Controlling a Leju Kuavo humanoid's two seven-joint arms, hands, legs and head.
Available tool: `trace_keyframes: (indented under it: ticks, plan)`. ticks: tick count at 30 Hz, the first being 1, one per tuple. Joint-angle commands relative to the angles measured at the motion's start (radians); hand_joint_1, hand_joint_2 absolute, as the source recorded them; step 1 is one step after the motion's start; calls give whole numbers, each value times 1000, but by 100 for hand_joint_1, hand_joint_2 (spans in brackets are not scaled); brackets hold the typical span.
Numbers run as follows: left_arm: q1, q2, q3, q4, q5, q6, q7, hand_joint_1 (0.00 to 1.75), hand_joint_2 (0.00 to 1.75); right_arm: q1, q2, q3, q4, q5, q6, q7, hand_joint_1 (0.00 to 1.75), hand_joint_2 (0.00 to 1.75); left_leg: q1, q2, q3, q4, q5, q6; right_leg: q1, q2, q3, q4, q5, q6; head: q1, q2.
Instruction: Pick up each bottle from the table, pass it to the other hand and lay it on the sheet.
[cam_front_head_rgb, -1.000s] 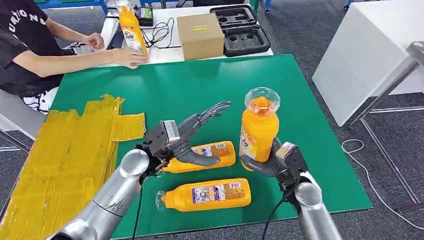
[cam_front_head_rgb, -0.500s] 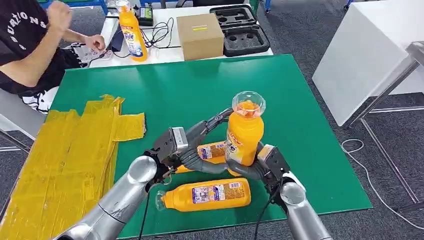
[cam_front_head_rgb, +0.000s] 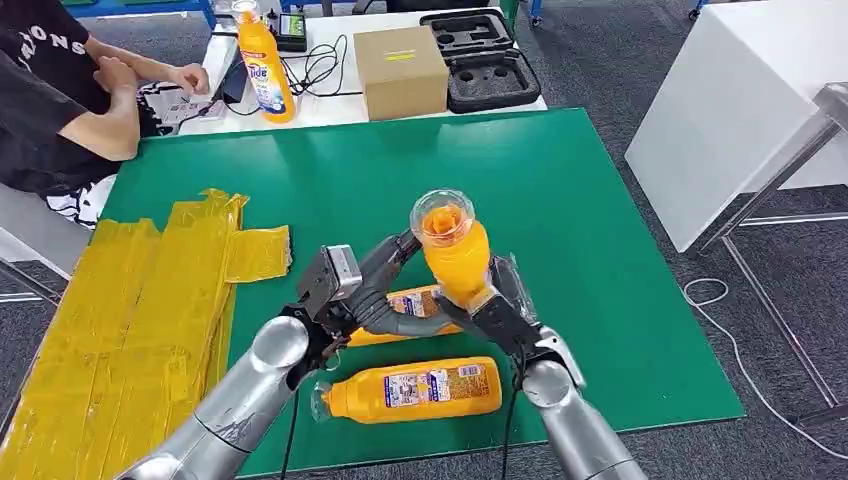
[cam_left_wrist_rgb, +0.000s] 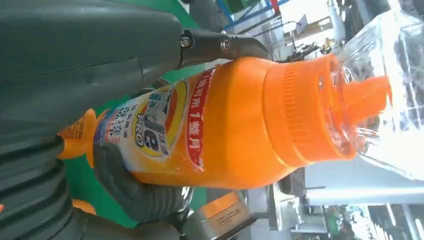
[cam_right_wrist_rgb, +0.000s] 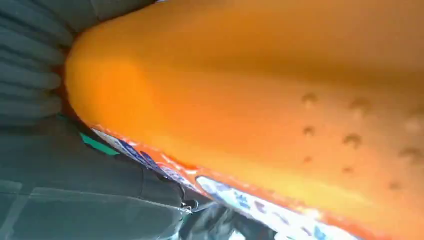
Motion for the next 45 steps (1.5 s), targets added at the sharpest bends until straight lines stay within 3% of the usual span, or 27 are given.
trace_keyframes:
  ticks: [1, 12, 20, 26, 43, 44, 45]
  plan:
    - [-9, 12, -35, 12, 6, 4, 12, 0, 175, -49, 39, 82, 20, 31, -68, 4, 175, 175, 1, 1, 3, 1, -2, -2, 1, 2, 3, 0, -1, -2, 0, 0]
    - [-1, 10, -19, 24, 47, 22, 3, 0, 175, -46, 65, 176, 24, -12, -143, -18, 175, 175, 2, 1, 4, 1, -2, -2, 1, 2, 4, 0, -1, -3, 0, 0]
    - [-24, -3, -19, 56, 84, 21, 3, 0, 175, -72, 74, 260, 48, -221, 107, -4, 175, 175, 1, 1, 2, 0, -1, -2, 1, 1, 2, 0, -1, -2, 0, 0]
    - [-9, 4, 6, 43, 99, 21, 4, 0, 175, -101, 56, 295, 110, -357, 372, 9, 175, 175, 2, 1, 5, 0, -3, -2, 2, 2, 5, -1, -1, -3, 0, 0]
    - [0, 5, 27, 44, 101, 30, 0, 0, 175, -124, 62, 301, 169, -339, 358, 6, 175, 175, 1, 0, 3, 0, -1, -2, 1, 1, 3, -1, -1, -2, 0, 0]
    - [0, 6, 27, 44, 101, 30, 0, 145, 175, -124, 62, 301, 170, -339, 358, 6, 175, 175, 1, 0, 2, 0, 0, -2, 0, 0, 2, -1, -1, -1, 0, 0]
    - [1, 4, 31, 47, 100, 33, 0, 175, 175, -123, 63, 296, 173, -339, 353, 6, 175, 175, 2, 0, 4, 1, -2, -3, 2, 1, 5, -1, -2, -3, 0, 0]
